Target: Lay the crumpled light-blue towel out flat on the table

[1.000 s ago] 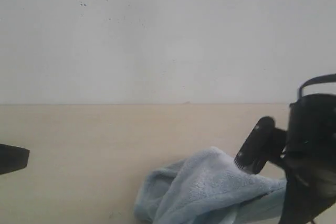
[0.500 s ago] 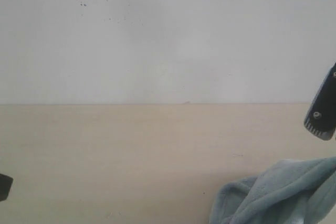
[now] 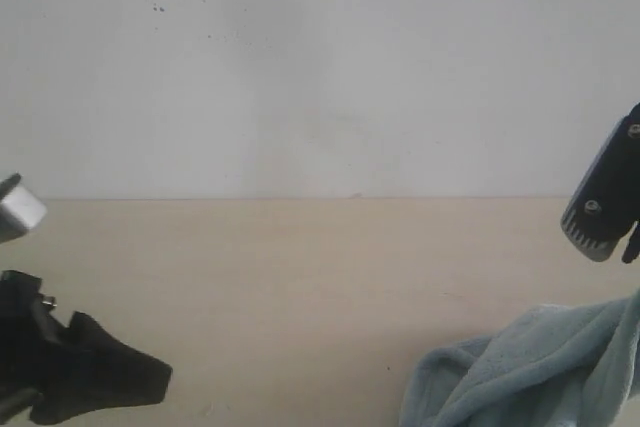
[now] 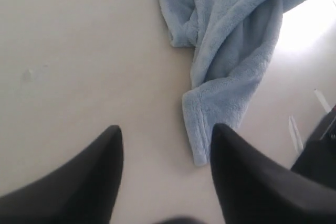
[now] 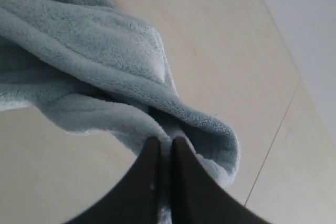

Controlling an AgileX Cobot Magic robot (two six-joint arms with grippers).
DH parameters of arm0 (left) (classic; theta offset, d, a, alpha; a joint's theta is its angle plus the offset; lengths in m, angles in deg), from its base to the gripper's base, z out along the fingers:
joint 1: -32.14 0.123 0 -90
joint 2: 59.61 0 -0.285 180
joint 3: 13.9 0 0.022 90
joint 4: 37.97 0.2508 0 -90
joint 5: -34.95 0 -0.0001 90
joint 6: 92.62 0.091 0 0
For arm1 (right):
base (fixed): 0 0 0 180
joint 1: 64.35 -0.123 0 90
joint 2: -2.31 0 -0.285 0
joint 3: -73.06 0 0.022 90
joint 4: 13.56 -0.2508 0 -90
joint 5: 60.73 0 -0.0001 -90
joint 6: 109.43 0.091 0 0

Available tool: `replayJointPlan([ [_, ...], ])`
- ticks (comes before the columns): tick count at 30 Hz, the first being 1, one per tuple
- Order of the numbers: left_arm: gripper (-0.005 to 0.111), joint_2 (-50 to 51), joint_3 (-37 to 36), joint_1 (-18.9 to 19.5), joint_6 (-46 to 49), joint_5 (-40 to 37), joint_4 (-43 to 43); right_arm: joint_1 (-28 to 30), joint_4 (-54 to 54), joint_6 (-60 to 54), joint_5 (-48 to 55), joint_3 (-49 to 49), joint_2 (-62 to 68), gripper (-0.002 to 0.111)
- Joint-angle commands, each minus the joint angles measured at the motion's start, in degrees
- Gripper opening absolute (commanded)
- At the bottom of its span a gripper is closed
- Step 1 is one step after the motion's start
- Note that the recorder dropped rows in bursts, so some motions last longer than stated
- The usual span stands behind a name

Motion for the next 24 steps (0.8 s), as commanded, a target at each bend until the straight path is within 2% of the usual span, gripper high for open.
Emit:
replayJointPlan([
  [1,0.05,8.65,-0.59,-2.82,12.35,5.4,-11.58,0.1,-0.26,0.27,-0.66,-0.07,-0.42,0.0],
  [5,0.05,16.5,-0.59,-7.78,25.13,7.5,-23.84,0.1,-0.26,0.27,0.28,-0.07,-0.42,0.0],
  [8,0.05,21.57,-0.05,-11.55,37.96,8.11,-37.14,0.1,-0.26,0.42,0.62,-0.07,-0.42,0.0],
  [10,0.05,24.8,1.17,-14.3,45.95,8.69,-42.16,0.1,-0.26,0.56,1.07,-0.07,-0.42,0.0],
  [12,0.05,27.81,2.79,-16.82,53.02,9.34,-42.16,0.1,-0.26,0.7,1.45,-0.07,-0.42,0.0],
  [15,0.05,31.49,5.87,-20.04,57.47,13.55,-42.16,0.1,-0.26,0.82,2.1,-0.07,-0.42,0.0],
  [17,0.05,33.47,7.45,-21.1,58.99,15.79,-42.16,0.1,-0.37,0.82,2.23,-0.07,-0.42,0.0],
  [24,0.05,39.3,14.59,-24.09,59.92,15.99,-42.16,0.1,-1.78,0.94,1.62,-0.07,-0.42,0.0],
])
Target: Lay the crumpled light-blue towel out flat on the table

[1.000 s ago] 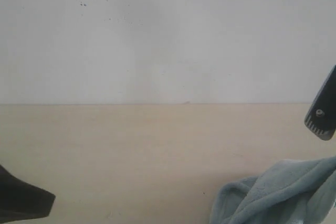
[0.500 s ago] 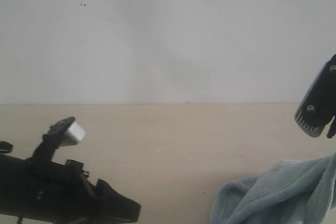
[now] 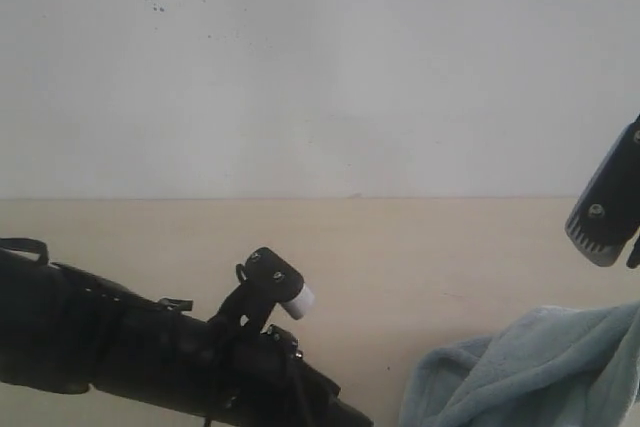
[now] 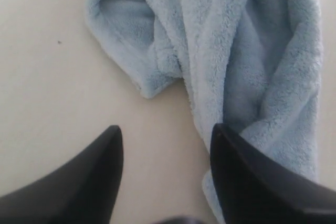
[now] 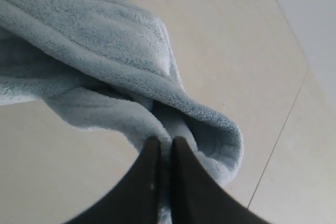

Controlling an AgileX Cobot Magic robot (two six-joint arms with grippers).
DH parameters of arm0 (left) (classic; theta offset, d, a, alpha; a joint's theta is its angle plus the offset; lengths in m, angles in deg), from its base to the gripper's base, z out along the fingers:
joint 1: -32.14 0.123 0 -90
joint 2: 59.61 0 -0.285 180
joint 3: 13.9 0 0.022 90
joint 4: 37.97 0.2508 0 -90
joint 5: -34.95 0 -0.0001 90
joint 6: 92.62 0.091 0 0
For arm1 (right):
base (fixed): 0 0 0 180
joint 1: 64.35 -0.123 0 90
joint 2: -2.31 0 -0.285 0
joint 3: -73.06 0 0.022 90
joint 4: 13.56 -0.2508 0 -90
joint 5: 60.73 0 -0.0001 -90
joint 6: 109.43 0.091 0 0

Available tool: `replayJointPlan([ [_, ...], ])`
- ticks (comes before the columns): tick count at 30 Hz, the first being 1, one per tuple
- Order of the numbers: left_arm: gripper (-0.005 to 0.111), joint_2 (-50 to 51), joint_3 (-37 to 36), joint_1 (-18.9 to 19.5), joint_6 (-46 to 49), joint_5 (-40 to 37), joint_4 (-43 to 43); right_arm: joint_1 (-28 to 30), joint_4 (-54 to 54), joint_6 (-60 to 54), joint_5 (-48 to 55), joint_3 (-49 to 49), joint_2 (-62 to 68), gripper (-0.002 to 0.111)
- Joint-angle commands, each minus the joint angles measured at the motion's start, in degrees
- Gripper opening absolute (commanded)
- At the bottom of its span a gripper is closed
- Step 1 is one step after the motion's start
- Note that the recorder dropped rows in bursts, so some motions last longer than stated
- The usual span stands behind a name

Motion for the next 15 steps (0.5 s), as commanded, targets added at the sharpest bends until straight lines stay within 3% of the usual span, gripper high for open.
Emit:
replayJointPlan([
  [1,0.05,2.96,4.07,-2.28,0.91,0.32,-0.78,0.1,-0.39,0.09,-0.24,-0.07,-0.42,0.0],
  [15,0.05,10.52,9.8,-6.25,3.52,0.77,-0.78,0.1,-0.38,0.09,-0.96,-0.07,-0.42,0.0],
])
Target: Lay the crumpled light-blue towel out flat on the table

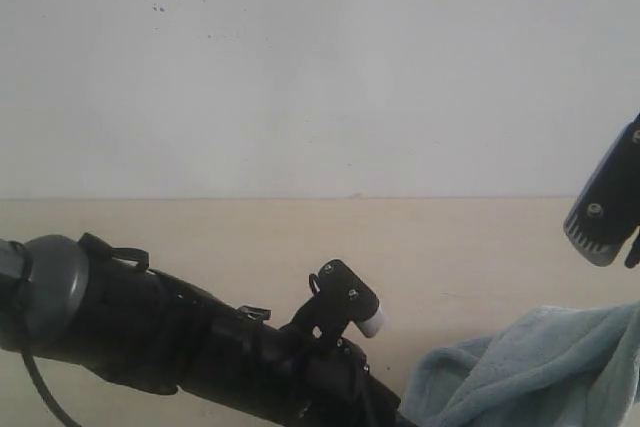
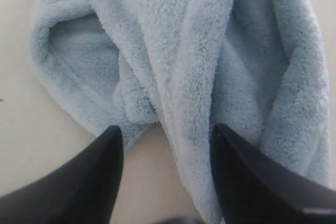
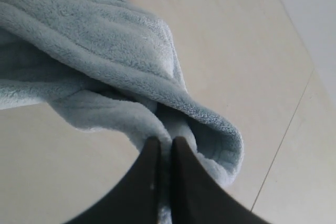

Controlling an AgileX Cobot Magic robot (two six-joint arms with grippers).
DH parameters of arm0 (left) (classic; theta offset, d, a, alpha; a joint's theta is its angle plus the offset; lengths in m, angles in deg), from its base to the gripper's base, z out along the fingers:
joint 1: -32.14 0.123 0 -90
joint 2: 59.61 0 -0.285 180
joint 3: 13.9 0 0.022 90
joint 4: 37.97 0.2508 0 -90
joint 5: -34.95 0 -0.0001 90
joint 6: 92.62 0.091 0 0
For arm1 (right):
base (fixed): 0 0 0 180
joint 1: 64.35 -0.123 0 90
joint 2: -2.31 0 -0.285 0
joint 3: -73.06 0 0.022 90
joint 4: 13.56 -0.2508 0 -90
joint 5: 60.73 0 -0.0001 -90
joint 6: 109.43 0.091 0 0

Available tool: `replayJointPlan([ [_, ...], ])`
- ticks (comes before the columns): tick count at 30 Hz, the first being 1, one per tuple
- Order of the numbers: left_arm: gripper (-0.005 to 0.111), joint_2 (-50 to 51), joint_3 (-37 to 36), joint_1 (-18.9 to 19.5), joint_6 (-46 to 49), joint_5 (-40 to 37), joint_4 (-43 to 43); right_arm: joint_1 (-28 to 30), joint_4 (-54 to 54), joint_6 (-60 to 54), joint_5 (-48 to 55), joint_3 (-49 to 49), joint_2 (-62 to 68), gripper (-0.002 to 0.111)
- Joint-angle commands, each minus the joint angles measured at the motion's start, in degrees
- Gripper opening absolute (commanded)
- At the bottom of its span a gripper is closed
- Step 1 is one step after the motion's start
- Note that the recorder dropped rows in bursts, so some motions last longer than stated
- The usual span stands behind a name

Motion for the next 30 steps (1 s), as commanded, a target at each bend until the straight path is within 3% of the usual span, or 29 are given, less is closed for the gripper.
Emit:
replayJointPlan([
  [1,0.05,2.02,0.55,-1.25,0.93,0.54,-0.21,0.1,-0.01,-0.02,-1.0,-0.07,-0.42,0.0],
  [14,0.045,5.55,1.84,-1.25,1.05,2.24,-0.21,0.1,-0.01,0.43,-1.27,-0.07,-0.42,0.0],
  [17,0.03,7.01,3.98,-1.36,1.05,1.98,-0.21,0.1,-0.01,0.9,-1.15,-0.07,-0.42,0.0],
  [20,0.006,8.23,5.76,-2.18,-0.58,2.13,-0.21,0.1,-0.16,0.98,-1.04,-0.07,-0.42,0.0],
  [23,0.004,8.0,6.3,-2.79,-0.88,3.1,-0.21,0.1,-0.16,0.98,-0.36,-0.07,-0.42,0.0],
  [27,0.004,4.44,5.5,-2.79,-3.66,9.75,-0.21,0.1,-0.16,0.98,1.26,-0.07,-0.42,0.0],
  [30,0.004,-1.41,3.94,-2.79,-4.79,18.34,4.37,0.1,0.05,0.98,2.04,-0.07,-0.58,0.0],
])
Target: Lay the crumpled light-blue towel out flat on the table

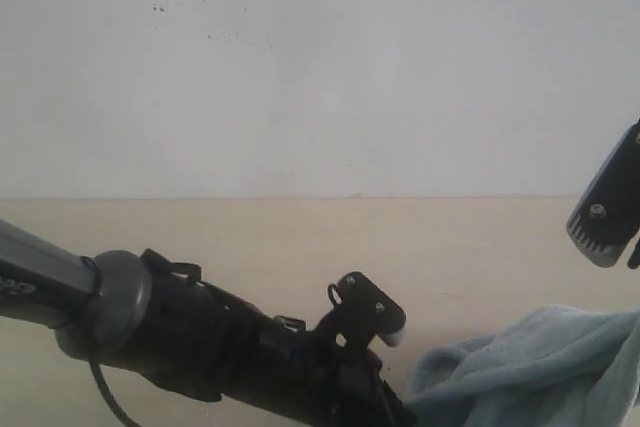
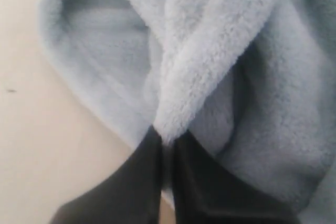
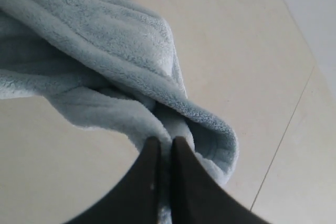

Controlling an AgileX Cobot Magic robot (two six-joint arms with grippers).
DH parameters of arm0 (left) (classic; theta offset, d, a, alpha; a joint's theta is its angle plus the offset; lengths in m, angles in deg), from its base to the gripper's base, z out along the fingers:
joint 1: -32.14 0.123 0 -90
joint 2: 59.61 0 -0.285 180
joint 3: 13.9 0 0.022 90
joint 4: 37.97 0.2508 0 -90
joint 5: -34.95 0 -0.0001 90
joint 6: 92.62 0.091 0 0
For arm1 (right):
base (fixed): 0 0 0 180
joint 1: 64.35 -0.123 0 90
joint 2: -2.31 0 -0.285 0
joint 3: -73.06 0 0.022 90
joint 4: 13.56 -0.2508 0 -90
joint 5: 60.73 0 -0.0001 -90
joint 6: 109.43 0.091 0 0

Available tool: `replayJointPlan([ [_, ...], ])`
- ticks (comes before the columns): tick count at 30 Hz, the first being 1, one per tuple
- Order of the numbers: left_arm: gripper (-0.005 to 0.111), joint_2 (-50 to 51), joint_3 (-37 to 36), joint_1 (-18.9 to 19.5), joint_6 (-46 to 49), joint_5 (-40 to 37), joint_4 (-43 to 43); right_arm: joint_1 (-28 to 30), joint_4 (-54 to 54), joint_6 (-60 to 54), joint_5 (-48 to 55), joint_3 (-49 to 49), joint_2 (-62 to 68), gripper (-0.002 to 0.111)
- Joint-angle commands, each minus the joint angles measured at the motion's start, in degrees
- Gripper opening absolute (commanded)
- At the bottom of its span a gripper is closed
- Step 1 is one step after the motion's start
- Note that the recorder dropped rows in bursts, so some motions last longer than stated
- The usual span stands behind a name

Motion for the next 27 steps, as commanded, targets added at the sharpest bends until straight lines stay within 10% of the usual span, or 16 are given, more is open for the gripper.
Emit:
replayJointPlan([
  [1,0.004,-10.0,-2.57,-0.22,-2.17,13.11,5.0,0.1,0.16,0.46,1.55,-0.07,-0.73,0.0],
  [17,0.004,-50.52,-12.48,3.8,14.96,52.6,-0.9,0.1,2.61,0.0,8.54,-0.07,-1.35,0.0],
  [27,0.004,-61.17,-12.48,3.94,14.96,55.45,-0.9,0.1,8.1,0.0,8.54,-0.07,-9.97,0.0],
])
